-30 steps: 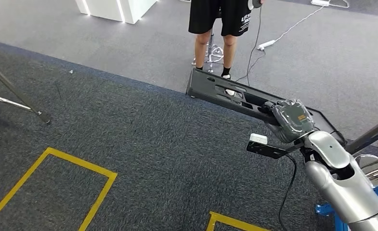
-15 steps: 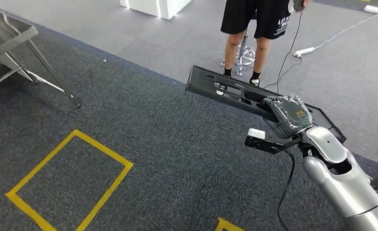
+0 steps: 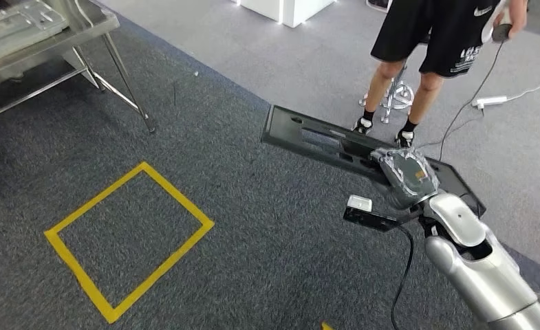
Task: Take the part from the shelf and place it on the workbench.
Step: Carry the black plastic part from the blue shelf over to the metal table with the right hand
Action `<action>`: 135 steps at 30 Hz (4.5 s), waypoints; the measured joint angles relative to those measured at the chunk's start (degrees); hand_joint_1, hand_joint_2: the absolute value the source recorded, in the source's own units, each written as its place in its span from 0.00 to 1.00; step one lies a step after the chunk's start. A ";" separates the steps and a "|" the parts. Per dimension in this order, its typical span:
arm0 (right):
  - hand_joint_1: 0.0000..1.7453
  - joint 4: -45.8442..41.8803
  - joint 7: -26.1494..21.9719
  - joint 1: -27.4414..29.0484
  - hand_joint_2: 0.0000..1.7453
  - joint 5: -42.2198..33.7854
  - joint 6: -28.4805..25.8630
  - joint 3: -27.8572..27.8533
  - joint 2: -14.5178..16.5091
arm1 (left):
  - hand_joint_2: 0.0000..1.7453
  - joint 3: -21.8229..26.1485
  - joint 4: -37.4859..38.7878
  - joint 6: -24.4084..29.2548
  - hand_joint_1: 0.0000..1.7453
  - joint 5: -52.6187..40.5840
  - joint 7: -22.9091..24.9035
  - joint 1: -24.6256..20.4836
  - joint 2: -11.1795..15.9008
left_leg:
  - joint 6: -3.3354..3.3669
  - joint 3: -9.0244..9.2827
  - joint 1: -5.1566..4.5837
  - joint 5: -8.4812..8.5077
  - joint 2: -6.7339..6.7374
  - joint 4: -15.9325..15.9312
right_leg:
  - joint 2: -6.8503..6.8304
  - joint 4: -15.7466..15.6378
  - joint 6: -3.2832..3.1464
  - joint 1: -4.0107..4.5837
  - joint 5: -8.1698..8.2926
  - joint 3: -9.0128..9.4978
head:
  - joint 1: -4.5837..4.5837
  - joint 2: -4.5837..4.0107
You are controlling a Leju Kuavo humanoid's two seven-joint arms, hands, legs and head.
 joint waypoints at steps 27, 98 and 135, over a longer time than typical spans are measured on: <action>1.00 -0.10 0.14 -0.12 1.00 -1.25 2.20 -0.08 -0.40 | 1.00 0.67 -0.01 -0.96 0.00 -0.03 -1.06 -0.30 0.12 | -0.51 -1.40 -0.77 -1.76 2.78 2.54 | -2.83 -1.25 0.10 -0.13 1.93 -0.55 | -0.06 0.00; 1.00 6.47 0.91 -12.97 1.00 -2.55 7.23 1.85 0.57 | 1.00 3.86 -0.02 -4.23 0.00 1.07 -1.52 -0.68 -0.87 | 0.15 1.60 1.34 0.62 -4.94 -2.36 | 4.74 7.47 1.51 -0.74 -1.00 -6.90 | -0.05 0.00; 1.00 9.13 2.67 -17.55 1.00 6.26 12.19 9.42 1.20 | 1.00 4.13 -0.02 -4.99 0.00 0.54 -1.96 -1.15 -0.43 | -1.01 0.06 0.90 -2.54 -2.23 2.39 | 3.79 1.04 1.14 -0.82 5.11 -5.24 | -0.09 0.00</action>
